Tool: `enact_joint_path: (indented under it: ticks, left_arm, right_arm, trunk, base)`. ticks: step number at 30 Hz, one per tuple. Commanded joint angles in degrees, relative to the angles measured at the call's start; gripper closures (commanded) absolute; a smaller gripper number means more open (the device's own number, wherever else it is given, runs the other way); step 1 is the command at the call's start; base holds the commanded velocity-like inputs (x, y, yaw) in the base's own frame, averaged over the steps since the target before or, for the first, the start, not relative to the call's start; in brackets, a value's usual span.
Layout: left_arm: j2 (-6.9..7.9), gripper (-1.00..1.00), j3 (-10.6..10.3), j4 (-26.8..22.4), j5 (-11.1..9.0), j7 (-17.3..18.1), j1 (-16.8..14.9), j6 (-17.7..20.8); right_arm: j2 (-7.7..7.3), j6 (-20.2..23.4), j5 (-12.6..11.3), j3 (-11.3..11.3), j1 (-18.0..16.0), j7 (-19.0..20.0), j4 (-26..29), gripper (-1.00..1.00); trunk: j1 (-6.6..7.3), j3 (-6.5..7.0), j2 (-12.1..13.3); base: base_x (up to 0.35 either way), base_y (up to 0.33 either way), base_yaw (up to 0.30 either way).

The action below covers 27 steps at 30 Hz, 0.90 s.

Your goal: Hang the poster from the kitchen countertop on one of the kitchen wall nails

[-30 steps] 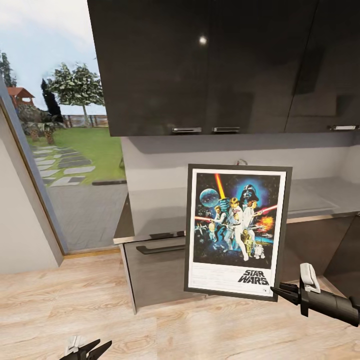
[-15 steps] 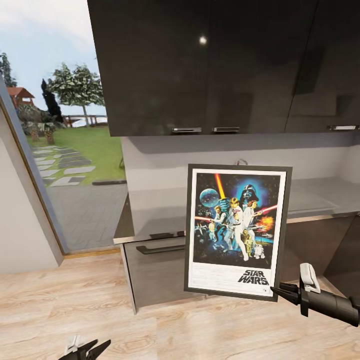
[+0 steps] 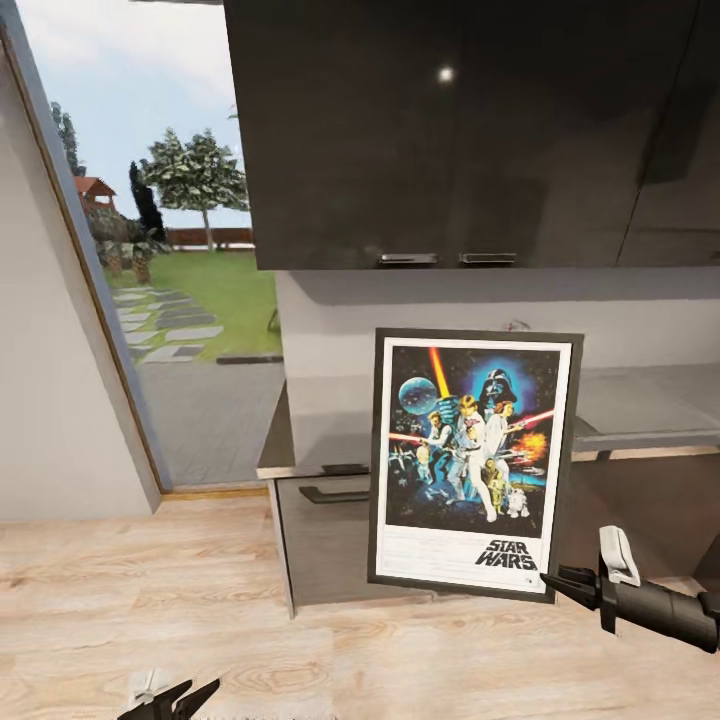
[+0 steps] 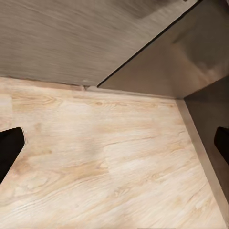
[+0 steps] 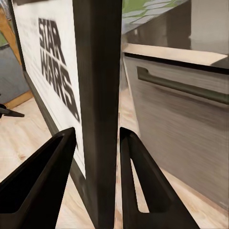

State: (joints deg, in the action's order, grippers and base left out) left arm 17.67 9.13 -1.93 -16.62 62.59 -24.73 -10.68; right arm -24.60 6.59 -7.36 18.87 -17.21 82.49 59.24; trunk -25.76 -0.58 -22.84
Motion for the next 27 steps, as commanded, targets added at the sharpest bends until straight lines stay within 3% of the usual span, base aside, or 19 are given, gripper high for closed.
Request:
enact_joint_path:
  ticks: [1,12,27]
  left_arm:
    - [0.00,-1.00,0.45,0.08,0.44,0.11,-0.05,-0.31]
    - [0.00,-1.00,0.45,0.08,0.44,0.08,-0.05,-0.30]
    - [0.28,-1.00,0.48,0.08,0.44,0.08,-0.05,-0.30]
  right_arm:
    - [-0.01,0.79,-0.20,0.03,-0.01,0.39,-0.01,1.00]
    - [-0.02,0.79,-0.20,0.05,-0.01,0.39,0.00,1.00]
    - [-0.01,0.79,-0.20,0.10,-0.01,0.39,0.00,1.00]
  trunk:
    - [-0.03,-0.09,-0.08]
    - [-0.03,-0.39,-0.08]
    - [-0.03,-0.43,-0.08]
  base:
    - [-0.008,0.009,0.260]
    - [-0.129,0.174,0.246]
    - [-0.172,0.250,0.027]
